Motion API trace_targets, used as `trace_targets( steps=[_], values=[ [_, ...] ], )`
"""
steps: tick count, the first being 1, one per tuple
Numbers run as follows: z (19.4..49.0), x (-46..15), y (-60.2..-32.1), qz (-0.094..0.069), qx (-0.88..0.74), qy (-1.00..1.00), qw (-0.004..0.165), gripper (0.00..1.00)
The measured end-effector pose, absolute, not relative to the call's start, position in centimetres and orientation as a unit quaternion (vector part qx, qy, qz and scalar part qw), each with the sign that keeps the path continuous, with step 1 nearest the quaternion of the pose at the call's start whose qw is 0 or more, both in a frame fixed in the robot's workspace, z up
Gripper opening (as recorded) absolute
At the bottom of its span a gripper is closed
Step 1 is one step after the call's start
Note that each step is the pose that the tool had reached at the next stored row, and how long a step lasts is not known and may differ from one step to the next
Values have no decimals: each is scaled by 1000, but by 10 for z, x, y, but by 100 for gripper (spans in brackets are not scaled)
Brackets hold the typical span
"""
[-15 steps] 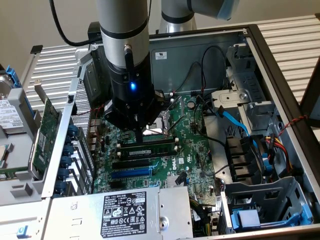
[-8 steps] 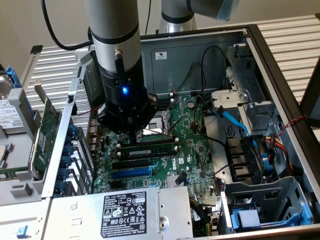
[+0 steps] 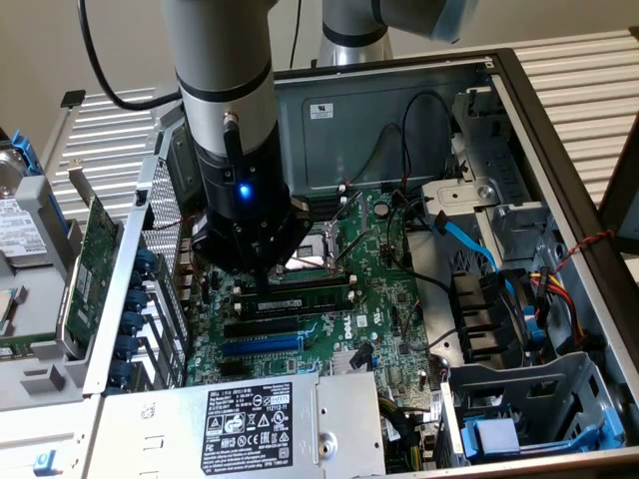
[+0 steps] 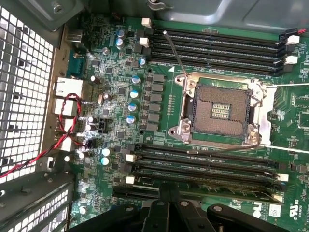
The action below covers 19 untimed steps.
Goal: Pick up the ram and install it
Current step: 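Press down the ram until it locks into place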
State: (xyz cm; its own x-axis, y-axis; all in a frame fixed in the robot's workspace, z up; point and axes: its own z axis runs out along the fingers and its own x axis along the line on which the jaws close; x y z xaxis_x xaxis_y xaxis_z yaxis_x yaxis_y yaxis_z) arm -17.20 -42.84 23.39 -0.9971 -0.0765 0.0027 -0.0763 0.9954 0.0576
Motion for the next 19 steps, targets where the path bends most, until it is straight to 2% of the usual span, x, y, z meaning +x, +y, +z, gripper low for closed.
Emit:
trace_targets(
  steps=[12,19],
  values=[
    [226,-174,-428,-27,33,-999,1,11],
    [236,-172,-428,-23,31,-999,-2,11]
  ],
)
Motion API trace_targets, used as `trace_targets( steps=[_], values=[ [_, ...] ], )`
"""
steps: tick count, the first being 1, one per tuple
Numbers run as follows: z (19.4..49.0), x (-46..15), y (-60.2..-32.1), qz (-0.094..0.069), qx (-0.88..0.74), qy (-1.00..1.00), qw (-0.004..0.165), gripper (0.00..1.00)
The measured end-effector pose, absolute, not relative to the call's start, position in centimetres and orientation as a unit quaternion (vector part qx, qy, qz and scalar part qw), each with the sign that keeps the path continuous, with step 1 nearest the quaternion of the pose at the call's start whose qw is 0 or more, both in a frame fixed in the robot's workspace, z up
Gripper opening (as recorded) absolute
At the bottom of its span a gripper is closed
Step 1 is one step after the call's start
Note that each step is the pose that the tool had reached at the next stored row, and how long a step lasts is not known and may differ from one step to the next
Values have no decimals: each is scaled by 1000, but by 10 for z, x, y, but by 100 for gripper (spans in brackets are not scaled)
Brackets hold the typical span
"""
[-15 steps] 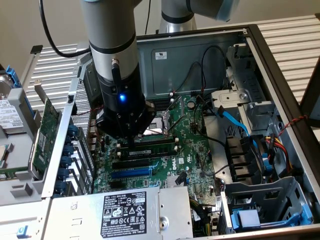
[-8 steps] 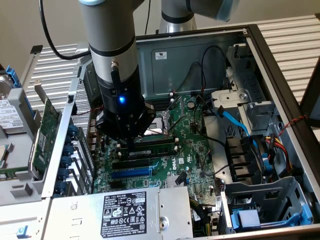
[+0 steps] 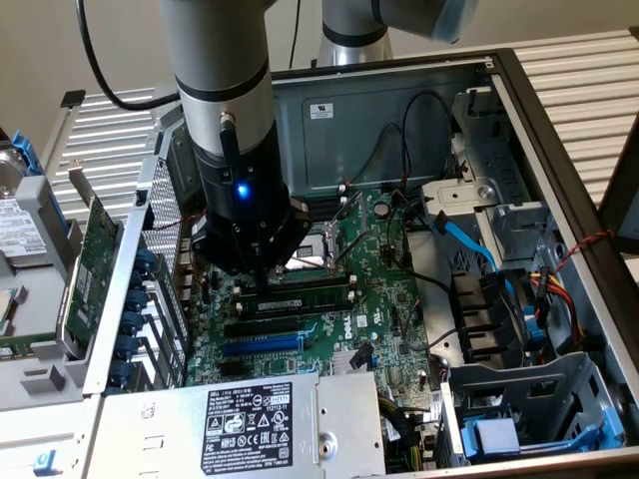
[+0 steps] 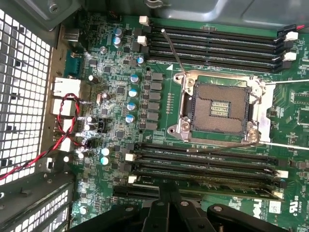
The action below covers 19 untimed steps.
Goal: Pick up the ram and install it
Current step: 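Press down the ram until it locks into place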
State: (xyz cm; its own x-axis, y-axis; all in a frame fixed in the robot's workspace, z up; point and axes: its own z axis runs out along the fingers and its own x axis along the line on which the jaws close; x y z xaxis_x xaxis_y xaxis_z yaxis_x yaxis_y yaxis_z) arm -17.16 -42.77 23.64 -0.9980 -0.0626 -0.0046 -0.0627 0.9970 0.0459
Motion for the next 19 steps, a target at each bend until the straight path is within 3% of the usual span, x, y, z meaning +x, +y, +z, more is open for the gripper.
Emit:
trace_targets(
  steps=[19],
  values=[
    [260,-130,-428,23,-31,999,4,11]
  ],
)
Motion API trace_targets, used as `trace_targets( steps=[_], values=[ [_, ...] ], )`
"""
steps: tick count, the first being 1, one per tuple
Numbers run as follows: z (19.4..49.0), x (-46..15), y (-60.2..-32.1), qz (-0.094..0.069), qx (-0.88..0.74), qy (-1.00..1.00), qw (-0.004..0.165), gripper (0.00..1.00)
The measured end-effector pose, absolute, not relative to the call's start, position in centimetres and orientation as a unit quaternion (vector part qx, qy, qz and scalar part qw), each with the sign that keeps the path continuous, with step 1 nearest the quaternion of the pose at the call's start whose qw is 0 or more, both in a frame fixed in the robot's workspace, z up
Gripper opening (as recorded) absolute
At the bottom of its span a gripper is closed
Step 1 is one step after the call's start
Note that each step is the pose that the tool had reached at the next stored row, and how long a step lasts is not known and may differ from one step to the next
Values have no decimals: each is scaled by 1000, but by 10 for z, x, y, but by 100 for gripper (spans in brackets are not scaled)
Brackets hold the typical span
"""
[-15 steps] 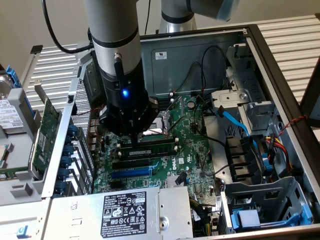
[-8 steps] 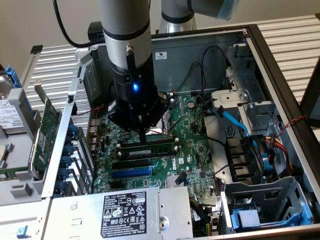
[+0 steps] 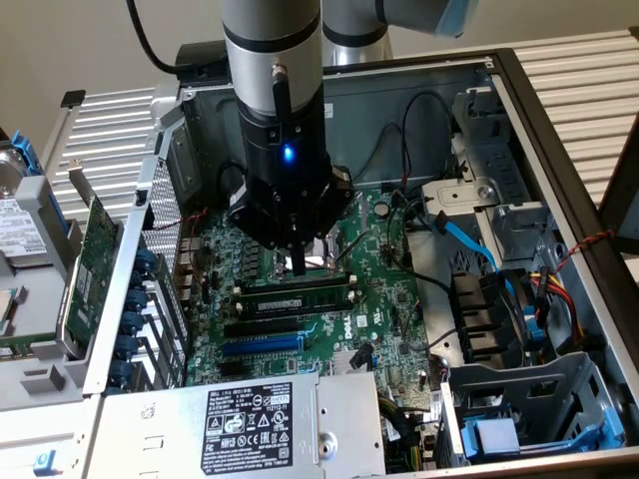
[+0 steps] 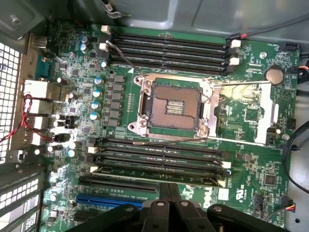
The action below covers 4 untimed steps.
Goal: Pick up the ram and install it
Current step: 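Press down the ram until it locks into place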
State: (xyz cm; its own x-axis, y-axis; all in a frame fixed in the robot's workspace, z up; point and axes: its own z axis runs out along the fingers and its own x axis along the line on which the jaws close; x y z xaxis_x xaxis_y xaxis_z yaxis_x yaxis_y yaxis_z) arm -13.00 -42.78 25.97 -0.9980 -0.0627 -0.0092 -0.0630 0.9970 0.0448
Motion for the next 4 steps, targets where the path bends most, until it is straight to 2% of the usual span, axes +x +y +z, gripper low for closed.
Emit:
trace_targets(
  steps=[4],
  values=[
    [260,-130,-428,23,-31,999,4,11]
  ],
)
